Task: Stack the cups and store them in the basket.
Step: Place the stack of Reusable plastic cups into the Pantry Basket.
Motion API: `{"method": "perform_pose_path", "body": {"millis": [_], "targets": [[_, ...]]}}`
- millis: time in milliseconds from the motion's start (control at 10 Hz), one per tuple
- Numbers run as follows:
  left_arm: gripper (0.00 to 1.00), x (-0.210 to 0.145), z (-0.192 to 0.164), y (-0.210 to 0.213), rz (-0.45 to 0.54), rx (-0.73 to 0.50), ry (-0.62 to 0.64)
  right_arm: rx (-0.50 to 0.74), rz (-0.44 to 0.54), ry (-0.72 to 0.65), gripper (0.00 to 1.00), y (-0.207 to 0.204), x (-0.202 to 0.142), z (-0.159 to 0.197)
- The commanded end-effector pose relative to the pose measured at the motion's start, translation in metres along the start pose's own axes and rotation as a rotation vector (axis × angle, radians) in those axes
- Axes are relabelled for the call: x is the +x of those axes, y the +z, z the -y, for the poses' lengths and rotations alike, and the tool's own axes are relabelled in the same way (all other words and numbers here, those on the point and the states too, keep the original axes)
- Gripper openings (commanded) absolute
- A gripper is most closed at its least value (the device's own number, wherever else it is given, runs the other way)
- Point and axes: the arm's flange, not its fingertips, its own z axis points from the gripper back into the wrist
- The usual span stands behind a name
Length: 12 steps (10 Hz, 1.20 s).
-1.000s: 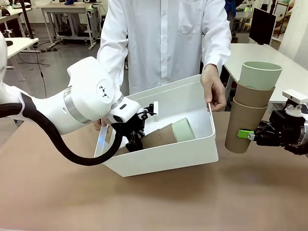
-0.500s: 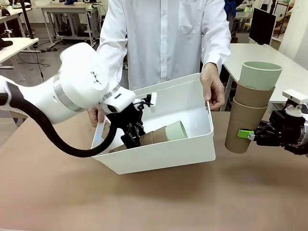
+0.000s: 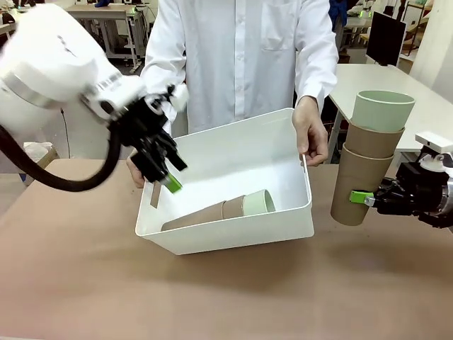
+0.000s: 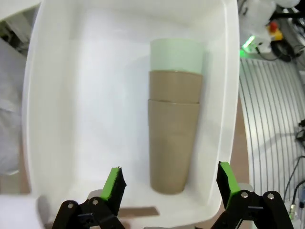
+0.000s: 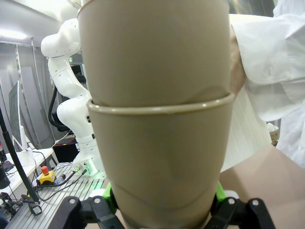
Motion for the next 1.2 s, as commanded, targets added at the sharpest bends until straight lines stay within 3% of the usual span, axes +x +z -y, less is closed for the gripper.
{"method": "perform_pose_path", "body": {"millis": [0, 200, 500, 600, 900, 1000, 1100], "targets": [[1.0, -0.019, 0.0, 0.049, 0.091, 0.059, -0.045, -0.008, 0.014, 0.012, 0.85, 0.0, 0.005, 0.0], [1.0, -0.056, 0.009, 0.115, 0.158, 0.122, -0.051, -0.008, 0.014, 0.012, 0.85, 0.0, 0.005, 0.0], [1.0, -0.11, 0.022, 0.18, 0.209, 0.122, -0.05, -0.008, 0.014, 0.012, 0.85, 0.0, 0.005, 0.0], [1.0, -0.13, 0.025, 0.198, 0.271, 0.119, -0.061, -0.008, 0.014, 0.012, 0.85, 0.0, 0.005, 0.0], [1.0, -0.17, 0.027, 0.22, 0.364, 0.099, -0.095, -0.008, 0.014, 0.012, 0.85, 0.0, 0.005, 0.0], [1.0, -0.153, 0.034, 0.209, 0.282, 0.135, -0.049, -0.008, 0.014, 0.012, 0.85, 0.0, 0.005, 0.0], [1.0, -0.153, 0.034, 0.209, 0.282, 0.135, -0.049, -0.008, 0.014, 0.012, 0.85, 0.0, 0.005, 0.0]]}}
